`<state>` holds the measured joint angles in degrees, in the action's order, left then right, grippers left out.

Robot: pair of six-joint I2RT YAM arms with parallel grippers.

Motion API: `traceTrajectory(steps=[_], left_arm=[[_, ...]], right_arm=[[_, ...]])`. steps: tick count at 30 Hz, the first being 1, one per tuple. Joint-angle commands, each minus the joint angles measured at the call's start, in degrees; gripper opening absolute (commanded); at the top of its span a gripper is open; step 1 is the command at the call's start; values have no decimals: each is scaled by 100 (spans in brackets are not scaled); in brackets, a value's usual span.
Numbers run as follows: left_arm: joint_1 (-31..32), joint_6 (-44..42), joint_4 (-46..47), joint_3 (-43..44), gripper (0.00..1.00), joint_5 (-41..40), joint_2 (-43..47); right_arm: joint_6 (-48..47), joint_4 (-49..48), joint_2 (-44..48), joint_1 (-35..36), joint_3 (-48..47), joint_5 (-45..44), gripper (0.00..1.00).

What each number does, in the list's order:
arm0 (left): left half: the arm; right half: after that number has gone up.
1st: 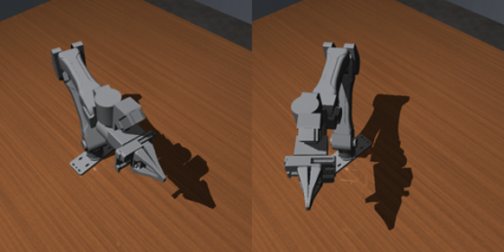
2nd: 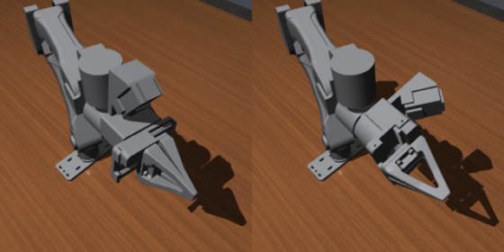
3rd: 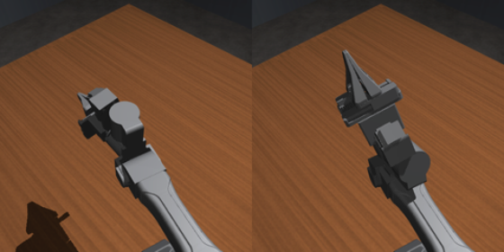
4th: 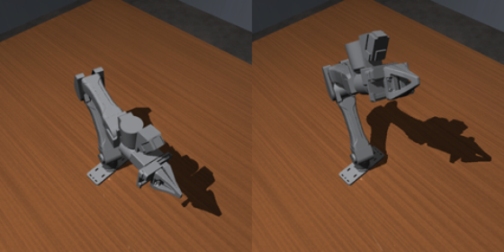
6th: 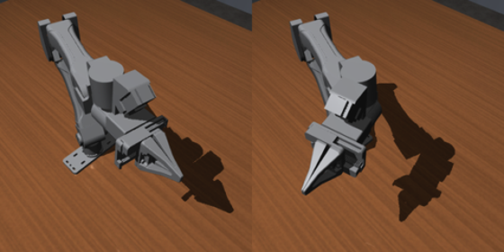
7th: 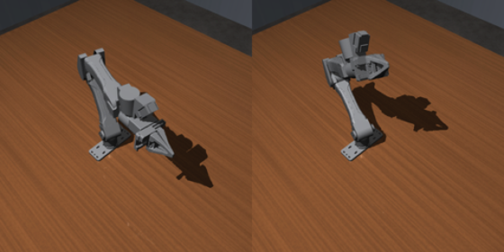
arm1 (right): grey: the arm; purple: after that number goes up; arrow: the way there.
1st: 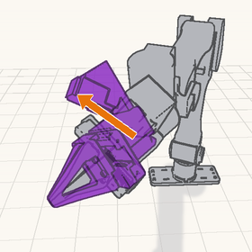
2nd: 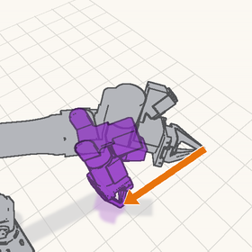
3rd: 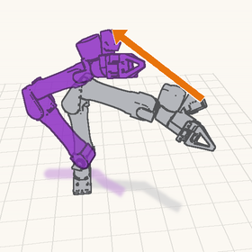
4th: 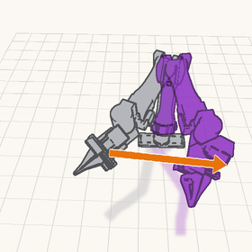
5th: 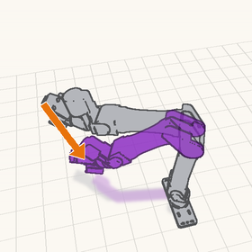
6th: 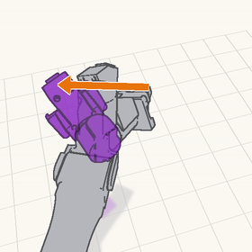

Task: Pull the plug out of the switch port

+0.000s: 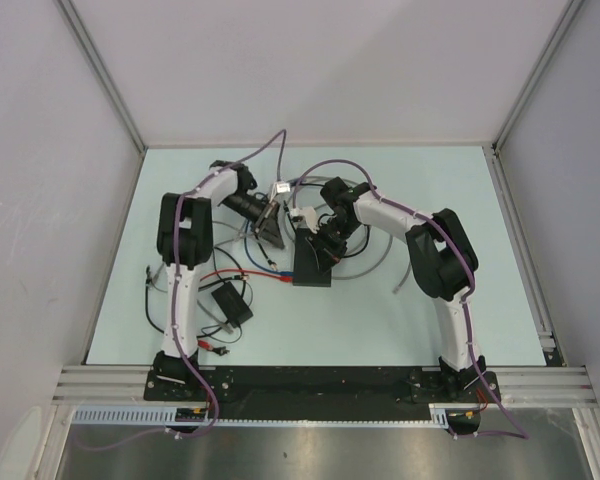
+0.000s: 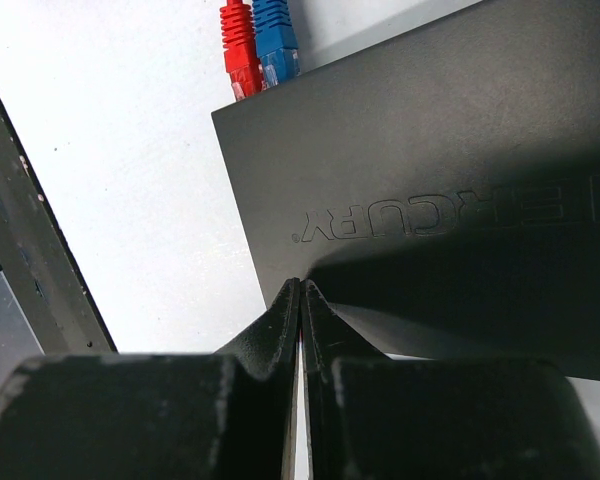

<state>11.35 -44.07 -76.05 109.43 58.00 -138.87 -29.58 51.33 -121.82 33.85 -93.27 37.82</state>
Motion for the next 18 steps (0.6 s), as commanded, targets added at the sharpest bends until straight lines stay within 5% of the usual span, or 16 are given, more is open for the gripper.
traceTrajectory(steps=[1, 8, 13, 18], left_arm=[[-221, 452, 775, 746, 1, 327, 808], [-993, 1199, 1637, 1747, 9, -954, 730], [-1118, 1489, 1953, 1979, 50, -1134, 658], [-1030, 2288, 2875, 1082, 60, -168, 1422]], right_arm=[[-223, -159, -413, -45, 99, -856, 5], [-223, -158, -404, -36, 99, -864, 5], [-232, -141, -404, -18, 99, -908, 6], [-215, -167, -378, -18, 108, -952, 10]])
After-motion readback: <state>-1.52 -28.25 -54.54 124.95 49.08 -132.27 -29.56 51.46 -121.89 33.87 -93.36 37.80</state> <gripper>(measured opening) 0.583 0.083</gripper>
